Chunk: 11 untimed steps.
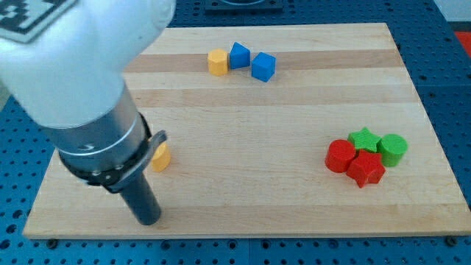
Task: Push the yellow heart towards the up
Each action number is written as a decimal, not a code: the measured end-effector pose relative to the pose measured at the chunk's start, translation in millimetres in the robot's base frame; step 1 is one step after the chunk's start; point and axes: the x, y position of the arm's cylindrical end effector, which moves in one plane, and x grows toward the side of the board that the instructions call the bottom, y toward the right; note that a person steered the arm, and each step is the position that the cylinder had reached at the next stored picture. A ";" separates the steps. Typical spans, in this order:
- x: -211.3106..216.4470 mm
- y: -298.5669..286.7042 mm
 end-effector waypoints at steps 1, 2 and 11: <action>-12.2 1.1; -28.6 -0.5; -35.2 -32.9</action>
